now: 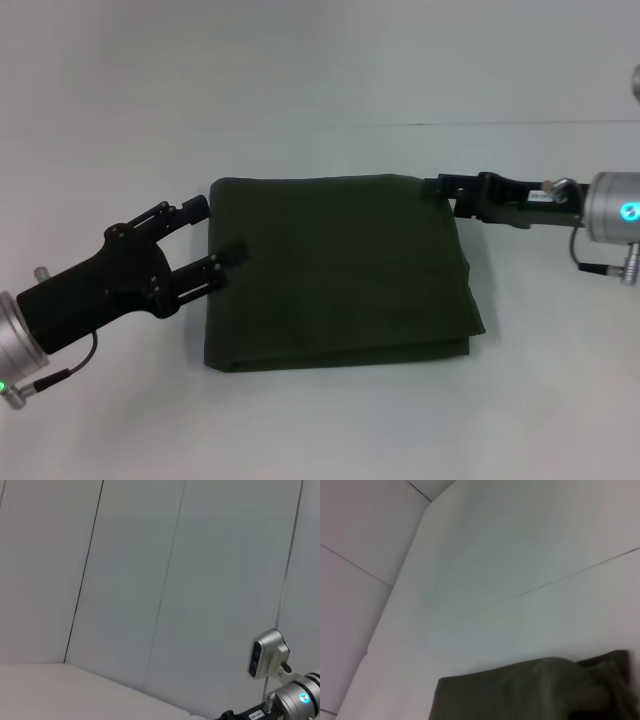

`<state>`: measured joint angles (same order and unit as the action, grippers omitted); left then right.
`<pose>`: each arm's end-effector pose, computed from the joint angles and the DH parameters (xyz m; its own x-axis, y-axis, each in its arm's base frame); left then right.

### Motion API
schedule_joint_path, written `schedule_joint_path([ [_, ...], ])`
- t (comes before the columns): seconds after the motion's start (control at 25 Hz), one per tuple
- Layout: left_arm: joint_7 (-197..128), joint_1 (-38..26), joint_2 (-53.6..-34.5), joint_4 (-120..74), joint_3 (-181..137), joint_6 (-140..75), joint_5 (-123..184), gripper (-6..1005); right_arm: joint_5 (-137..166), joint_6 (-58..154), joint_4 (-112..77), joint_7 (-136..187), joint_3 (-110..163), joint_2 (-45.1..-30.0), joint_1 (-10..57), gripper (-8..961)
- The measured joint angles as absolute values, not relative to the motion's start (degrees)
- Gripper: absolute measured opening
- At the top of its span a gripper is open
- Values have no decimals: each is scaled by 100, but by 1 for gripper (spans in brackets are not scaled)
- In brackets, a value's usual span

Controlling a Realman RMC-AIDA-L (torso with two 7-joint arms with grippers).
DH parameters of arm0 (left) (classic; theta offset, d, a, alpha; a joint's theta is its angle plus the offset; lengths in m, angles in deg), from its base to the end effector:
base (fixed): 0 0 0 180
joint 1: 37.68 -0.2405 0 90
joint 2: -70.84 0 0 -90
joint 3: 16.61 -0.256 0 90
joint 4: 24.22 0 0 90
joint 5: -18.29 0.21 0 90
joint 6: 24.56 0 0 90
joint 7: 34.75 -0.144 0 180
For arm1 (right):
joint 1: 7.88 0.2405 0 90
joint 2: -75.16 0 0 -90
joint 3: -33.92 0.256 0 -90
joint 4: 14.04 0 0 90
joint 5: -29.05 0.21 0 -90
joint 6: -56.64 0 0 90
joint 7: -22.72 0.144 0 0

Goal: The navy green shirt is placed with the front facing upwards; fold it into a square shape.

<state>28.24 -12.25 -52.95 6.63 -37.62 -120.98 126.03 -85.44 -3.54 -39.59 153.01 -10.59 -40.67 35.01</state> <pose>-0.2742 0.2959 0.0006 0.5922 0.1516 0.7914 0.5319 -0.8113 -0.2426 0.2518 0.4161 -0.0152 0.1649 -0.8156 -0.5546 -0.9771 -0.2116 0.0208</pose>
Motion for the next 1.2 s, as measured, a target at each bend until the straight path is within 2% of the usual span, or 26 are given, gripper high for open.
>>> schedule_joint_path([
  [0.44, 2804, -1195, -5288, 672, -3747, -11872, 12603, 791, -8256, 914, -3625, 15028, -1017, -4473, 3878, 811],
  [0.88, 2799, -1156, -5296, 662, -3762, -11692, 12604, 790, -7153, 1206, -3492, 14227, -1004, -4412, 3800, 808],
  [1.2, 2784, -1158, -5300, 570, -3762, -11578, 12604, 790, -7135, 1014, -3805, 14144, -1031, -4263, 3451, 806],
])
